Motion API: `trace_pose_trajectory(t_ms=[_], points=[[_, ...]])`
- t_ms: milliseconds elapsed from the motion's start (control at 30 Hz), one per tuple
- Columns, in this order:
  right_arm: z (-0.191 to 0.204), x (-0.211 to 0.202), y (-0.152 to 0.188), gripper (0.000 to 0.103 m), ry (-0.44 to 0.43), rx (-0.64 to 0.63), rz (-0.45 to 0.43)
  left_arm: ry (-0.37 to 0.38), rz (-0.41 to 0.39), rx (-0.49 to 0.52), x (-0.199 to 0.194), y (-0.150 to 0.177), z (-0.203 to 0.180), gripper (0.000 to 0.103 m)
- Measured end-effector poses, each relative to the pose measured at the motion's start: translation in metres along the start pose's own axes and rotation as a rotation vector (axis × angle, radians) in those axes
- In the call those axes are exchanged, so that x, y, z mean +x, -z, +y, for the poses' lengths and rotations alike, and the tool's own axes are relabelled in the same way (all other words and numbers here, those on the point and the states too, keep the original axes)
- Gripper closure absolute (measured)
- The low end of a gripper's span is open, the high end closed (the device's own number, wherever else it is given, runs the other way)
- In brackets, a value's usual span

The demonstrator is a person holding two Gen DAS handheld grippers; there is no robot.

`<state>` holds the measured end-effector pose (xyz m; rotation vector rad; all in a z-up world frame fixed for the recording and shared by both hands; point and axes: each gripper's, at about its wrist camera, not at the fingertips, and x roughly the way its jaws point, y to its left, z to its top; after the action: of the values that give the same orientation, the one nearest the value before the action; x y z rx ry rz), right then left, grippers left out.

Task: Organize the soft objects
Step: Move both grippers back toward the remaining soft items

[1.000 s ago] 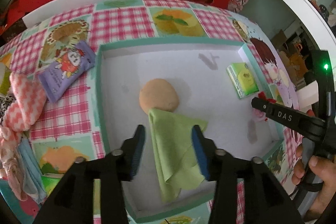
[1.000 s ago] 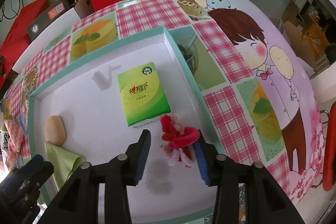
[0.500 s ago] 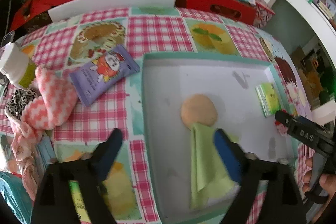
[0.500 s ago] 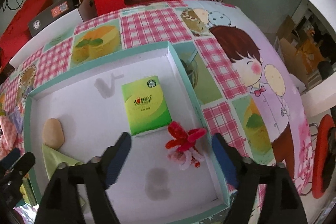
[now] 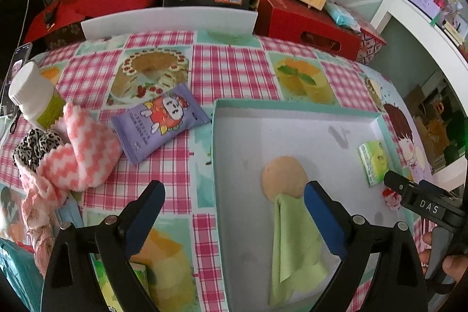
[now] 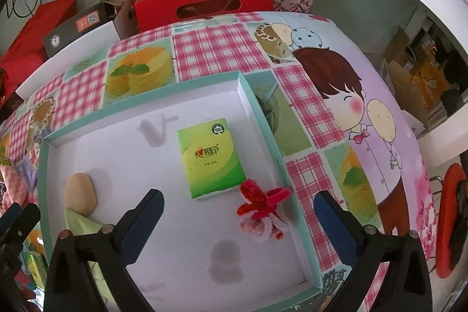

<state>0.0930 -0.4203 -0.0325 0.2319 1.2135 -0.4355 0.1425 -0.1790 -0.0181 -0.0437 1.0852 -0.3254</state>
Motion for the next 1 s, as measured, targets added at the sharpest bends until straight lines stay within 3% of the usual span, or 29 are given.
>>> trace_pose_trajectory(t_ms=[133, 300, 500, 633, 1000], points=[[0.003, -0.003, -0.001, 0.0, -0.012, -0.006, -0.014, 0.033, -0.023, -0.021, -0.003, -0.002, 0.004, 0.007], [0.017, -0.007, -0.001, 0.0, -0.023, -0.039, -0.023, -0.001, -0.033, -0.012, -0.008, -0.005, 0.011, 0.007], [0.048, -0.011, -0.002, 0.0, -0.065, -0.087, -0.021, -0.092, -0.032, -0.003, -0.014, -0.011, 0.034, 0.007], [0.073, -0.018, 0.0, 0.0, -0.084, -0.136, -0.034, -0.117, -0.022, -0.051, -0.021, -0.013, 0.061, 0.007], [0.129, -0.03, 0.016, 0.0, -0.158, -0.259, -0.047, -0.279, -0.039, -0.214, -0.051, -0.015, 0.142, 0.007]])
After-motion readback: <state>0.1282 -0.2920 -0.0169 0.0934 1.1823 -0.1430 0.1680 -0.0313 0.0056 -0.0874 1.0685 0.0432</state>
